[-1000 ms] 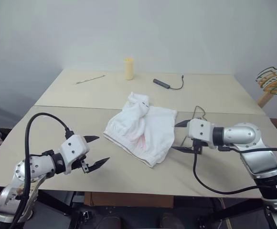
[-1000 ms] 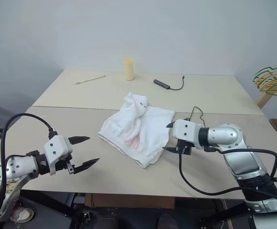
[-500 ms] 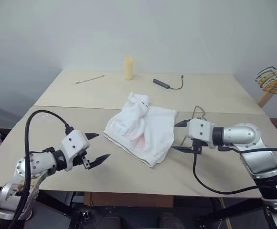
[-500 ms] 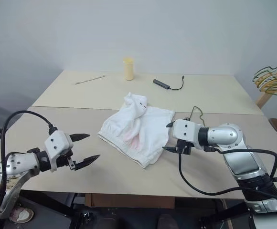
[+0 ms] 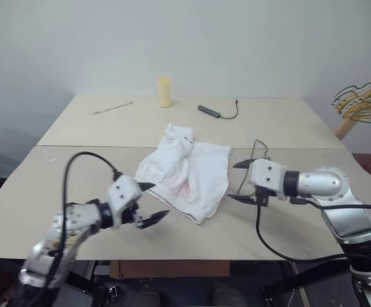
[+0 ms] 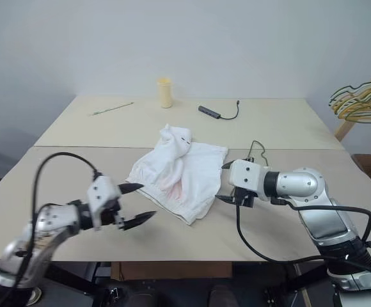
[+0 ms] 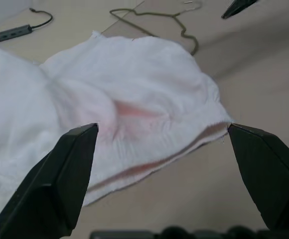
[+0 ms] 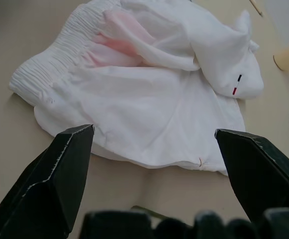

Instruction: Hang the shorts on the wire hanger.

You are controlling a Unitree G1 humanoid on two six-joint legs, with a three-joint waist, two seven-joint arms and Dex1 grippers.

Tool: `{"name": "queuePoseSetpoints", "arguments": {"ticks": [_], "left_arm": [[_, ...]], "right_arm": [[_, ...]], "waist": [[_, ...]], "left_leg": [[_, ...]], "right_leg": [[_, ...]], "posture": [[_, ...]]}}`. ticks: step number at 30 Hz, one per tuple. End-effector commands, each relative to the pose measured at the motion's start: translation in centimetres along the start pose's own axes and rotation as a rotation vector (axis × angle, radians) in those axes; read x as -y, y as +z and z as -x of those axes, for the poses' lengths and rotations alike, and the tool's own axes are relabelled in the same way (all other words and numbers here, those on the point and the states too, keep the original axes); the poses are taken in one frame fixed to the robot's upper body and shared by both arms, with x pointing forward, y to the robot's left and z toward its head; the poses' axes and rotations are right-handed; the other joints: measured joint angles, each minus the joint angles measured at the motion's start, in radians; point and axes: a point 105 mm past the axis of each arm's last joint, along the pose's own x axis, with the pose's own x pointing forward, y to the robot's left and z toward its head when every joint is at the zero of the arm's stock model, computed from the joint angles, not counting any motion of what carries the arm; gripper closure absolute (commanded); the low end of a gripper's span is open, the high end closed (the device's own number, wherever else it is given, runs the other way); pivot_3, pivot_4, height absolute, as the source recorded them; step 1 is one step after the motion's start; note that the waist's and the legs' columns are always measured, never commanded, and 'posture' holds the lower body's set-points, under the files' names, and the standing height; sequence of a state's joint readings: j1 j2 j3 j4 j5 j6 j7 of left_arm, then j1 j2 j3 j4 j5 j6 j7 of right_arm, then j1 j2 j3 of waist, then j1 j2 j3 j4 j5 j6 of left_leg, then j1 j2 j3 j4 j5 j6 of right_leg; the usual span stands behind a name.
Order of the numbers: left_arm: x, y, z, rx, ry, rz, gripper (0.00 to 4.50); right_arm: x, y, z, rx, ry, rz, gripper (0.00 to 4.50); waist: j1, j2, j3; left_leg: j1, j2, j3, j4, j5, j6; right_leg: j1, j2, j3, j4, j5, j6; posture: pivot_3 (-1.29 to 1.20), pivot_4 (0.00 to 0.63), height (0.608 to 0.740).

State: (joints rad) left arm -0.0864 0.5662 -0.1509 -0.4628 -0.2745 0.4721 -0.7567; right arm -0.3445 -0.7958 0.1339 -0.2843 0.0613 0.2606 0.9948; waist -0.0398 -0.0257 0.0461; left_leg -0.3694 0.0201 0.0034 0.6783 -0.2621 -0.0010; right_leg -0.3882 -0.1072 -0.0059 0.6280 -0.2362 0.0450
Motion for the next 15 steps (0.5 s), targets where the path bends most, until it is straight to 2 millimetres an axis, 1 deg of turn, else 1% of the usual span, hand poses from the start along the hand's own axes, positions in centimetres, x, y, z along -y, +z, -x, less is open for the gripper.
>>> {"name": "queuePoseSetpoints", "arguments": {"ticks": [1, 3, 5, 9, 12, 15], "left_arm": [[1.7, -0.3, -2.6, -0.021, -0.062, -0.031, 0.0], [2.1, -0.8, -3.6, -0.051, -0.072, -0.044, 0.0], [2.3, -1.6, -4.3, -0.107, -0.067, -0.096, 0.0], [2.1, -2.5, -5.7, -0.187, -0.046, -0.195, 0.0], [2.3, -2.8, -6.2, -0.226, -0.061, -0.22, 0.59], [2.5, -3.2, -6.2, -0.26, -0.061, -0.236, 1.52]], "right_arm": [[1.1, 0.9, 0.9, 0.011, -0.066, 0.031, 0.03], [1.2, 0.9, 0.9, 0.008, -0.072, 0.032, 0.03], [1.3, 1.0, 1.1, 0.01, -0.082, 0.032, 0.03], [1.4, 1.1, 1.1, 0.014, -0.093, 0.029, 0.03], [1.4, 1.1, 1.0, 0.015, -0.1, 0.028, 0.0], [1.4, 1.0, 1.0, 0.013, -0.107, 0.027, 0.0]], "waist": [[-0.006, 0.0, 0.0], [-0.016, 0.001, 0.0], [-0.024, 0.001, 0.0], [-0.032, 0.001, -0.001], [-0.032, 0.001, -0.001], [-0.032, 0.001, -0.001]], "left_leg": [[0.0, 0.0, 0.0, 0.0, 0.0, 0.0], [0.0, 0.0, 0.0, 0.0, 0.0, 0.0], [0.001, 0.0, 0.0, -0.001, 0.0, 0.0], [0.001, -0.001, 0.0, 0.0, 0.0, 0.0], [0.001, -0.001, 0.0, 0.0, 0.0, 0.0], [0.0, -0.001, 0.0, -0.001, 0.0, 0.001]], "right_leg": [[0.0, 0.0, 0.0, 0.0, 0.0, 0.0], [-0.001, 0.0, 0.001, 0.0, 0.0, 0.0], [-0.001, 0.0, 0.002, 0.0, 0.0, 0.0], [0.0, 0.0, 0.002, 0.0, 0.0, 0.0], [-0.001, 0.0, 0.002, 0.0, 0.0, 0.0], [-0.001, 0.0, 0.003, 0.0, 0.0, 0.001]], "posture": [[-0.13, 0.0, 0.74], [-0.14, 0.0, 0.74], [-0.14, 0.0, 0.74], [-0.15, 0.0, 0.74], [-0.15, 0.0, 0.74], [-0.15, 0.0, 0.74]]}}
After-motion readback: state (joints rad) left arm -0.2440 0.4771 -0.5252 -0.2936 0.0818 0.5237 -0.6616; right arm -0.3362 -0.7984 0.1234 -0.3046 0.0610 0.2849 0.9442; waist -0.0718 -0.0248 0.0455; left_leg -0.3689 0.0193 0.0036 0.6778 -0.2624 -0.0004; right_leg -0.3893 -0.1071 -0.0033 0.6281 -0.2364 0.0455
